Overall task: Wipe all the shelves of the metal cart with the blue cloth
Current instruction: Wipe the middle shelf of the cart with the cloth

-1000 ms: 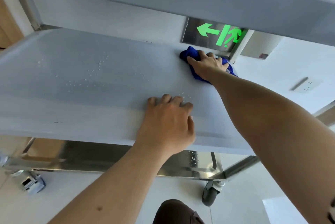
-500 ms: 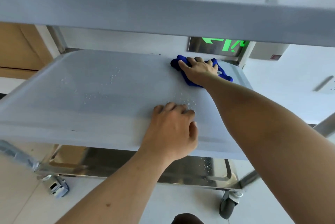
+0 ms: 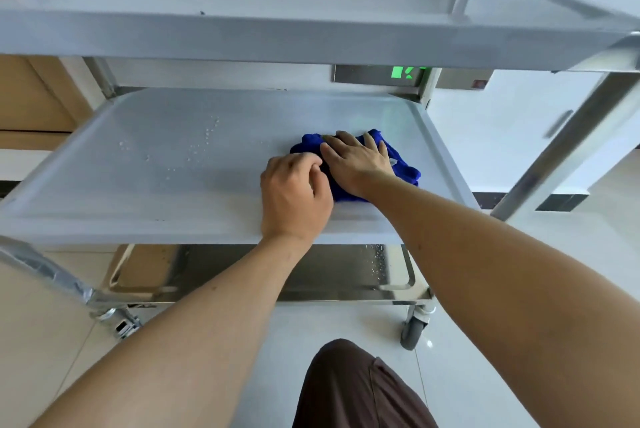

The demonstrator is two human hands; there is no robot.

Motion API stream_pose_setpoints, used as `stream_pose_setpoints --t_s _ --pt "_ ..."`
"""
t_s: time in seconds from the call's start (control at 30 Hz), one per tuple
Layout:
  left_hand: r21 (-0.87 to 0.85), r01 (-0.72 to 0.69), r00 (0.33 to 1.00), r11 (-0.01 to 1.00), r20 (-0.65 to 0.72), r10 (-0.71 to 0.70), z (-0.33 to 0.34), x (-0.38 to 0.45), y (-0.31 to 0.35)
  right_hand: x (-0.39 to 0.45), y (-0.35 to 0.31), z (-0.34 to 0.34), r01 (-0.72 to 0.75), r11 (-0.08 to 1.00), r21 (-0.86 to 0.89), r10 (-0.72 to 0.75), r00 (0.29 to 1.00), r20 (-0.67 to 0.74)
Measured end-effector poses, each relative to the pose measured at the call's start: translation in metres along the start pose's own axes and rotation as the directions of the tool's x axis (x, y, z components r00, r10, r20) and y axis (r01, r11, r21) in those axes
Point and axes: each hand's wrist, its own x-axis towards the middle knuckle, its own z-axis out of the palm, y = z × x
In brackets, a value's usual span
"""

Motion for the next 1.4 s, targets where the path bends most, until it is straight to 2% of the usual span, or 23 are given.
stream_pose_setpoints --t_s 0.07,0.2,0.33,0.57,0.63,0.77,0.9,1.0,1.4 --pt "-0.036 0.075 0.997 0.997 -0.007 -0.075 0.000 0.003 0.000 -0.018 -0.001 0.001 -0.006 1.000 -0.001 0.006 1.000 0.013" --pt "-0.088 0.104 0.995 0.991 0.022 -0.102 0.000 0.006 -0.002 -0.050 -0.005 0.001 -0.035 0.999 -0.004 0.035 0.999 0.001" --pt "-0.163 0.196 0.981 0.967 0.035 -0.193 0.000 0.009 -0.005 -0.081 -0.008 0.003 -0.067 0.997 -0.025 0.066 0.997 -0.031" --pt "-0.185 0.145 0.988 0.972 0.078 -0.132 -0.007 0.012 -0.003 -0.119 -0.016 0.012 -0.125 0.987 -0.103 0.110 0.984 -0.143" --pt "-0.098 0.108 0.990 0.989 0.096 -0.098 -0.019 0.016 -0.013 -0.120 -0.018 0.013 -0.134 0.984 -0.119 0.116 0.982 -0.148" --pt "0.224 -0.098 0.976 0.970 0.213 0.049 -0.059 0.031 -0.066 -0.118 -0.020 0.011 -0.143 0.981 -0.131 0.124 0.982 -0.141" --pt "0.442 -0.122 0.898 0.889 0.431 -0.091 -0.090 0.044 -0.121 -0.119 -0.025 0.014 -0.176 0.975 -0.135 0.155 0.975 -0.157" --pt "0.470 -0.111 0.882 0.876 0.452 -0.130 -0.087 0.044 -0.125 -0.122 -0.039 0.023 -0.197 0.972 -0.127 0.172 0.968 -0.184" --pt "0.448 -0.142 0.910 0.883 0.411 -0.062 -0.086 0.040 -0.126 -0.105 -0.120 0.060 -0.156 0.977 -0.148 0.119 0.966 -0.231"
